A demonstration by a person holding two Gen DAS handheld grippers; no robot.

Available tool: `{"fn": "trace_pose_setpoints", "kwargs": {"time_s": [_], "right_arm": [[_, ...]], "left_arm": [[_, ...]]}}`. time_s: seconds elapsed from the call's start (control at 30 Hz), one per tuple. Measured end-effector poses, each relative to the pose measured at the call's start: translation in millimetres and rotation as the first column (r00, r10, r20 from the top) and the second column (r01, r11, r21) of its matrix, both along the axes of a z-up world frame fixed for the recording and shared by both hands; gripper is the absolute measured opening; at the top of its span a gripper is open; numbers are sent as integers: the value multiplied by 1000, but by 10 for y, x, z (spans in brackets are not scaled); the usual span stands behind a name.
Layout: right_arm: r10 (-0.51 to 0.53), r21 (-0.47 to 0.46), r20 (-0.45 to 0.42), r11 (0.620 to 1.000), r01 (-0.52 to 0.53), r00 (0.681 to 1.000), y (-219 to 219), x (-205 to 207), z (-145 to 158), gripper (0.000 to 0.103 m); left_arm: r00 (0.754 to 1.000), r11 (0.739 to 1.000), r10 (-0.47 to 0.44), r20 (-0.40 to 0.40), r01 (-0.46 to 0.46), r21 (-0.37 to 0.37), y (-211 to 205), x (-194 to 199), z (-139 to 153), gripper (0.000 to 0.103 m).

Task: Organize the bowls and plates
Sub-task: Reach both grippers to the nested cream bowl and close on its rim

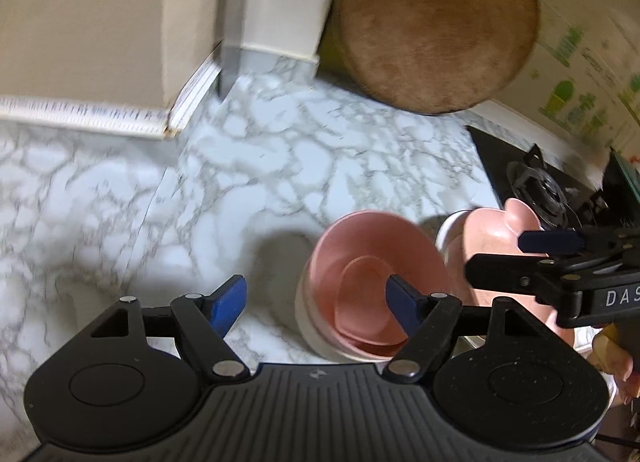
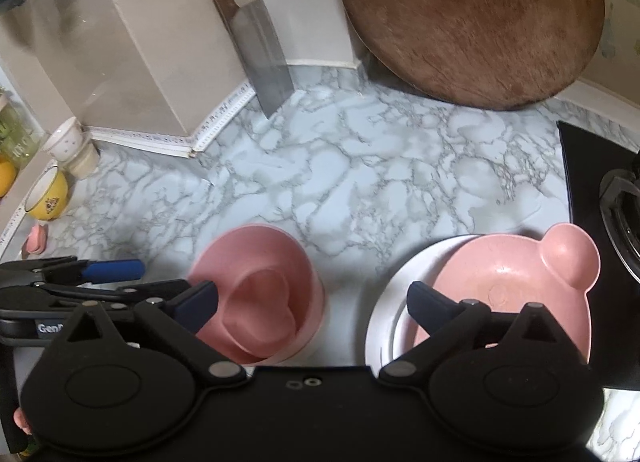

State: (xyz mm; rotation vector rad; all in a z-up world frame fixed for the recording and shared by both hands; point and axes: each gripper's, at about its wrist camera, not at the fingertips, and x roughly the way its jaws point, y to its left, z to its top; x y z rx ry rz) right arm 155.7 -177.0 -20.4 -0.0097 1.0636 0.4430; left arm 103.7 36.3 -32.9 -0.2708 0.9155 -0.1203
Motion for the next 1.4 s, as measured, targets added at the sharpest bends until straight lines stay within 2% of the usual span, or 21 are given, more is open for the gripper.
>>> {"fn": "trace_pose_setpoints", "kwargs": {"time_s": [0.17,0.23,0.33,0.5,0.77,1.0,1.2,1.27,1.4], "right_arm": [[-26,-23,-24,999,25,999,-33,110,-149,96],[-35,-34,-33,999,34,999,-32,160,-216,90],[-43,-46,-63,998,40,997,3,218,-329,82],[-46,-50,-86,998,42,995,39,243,-423,76],[-28,-67,-98,998,22,995,90,285,-497,70],[-20,-65,-129,998,11,991,117,318,-609,52],[-7,-67,-132,998,-2,991,156,347,-633,45],[-3,-70,-134,998,-7,991,166,354,-645,45],[0,-73,-148,997,-11,989,176,372,-681,44]], "left_arm": [[998,998,44,-42,-46,-31,102,17,-156,76],[997,997,60,-51,-62,-41,130,29,-199,76],[994,996,88,-58,-89,-18,125,72,-259,76],[989,991,131,-73,-131,6,102,135,-334,76],[987,990,140,-81,-137,40,28,203,-412,76],[985,990,139,-106,-134,50,-8,235,-529,76],[984,989,142,-109,-138,46,-27,220,-550,75],[985,991,134,-112,-130,42,-38,221,-552,68],[985,992,126,-118,-123,34,-49,219,-560,64]]}}
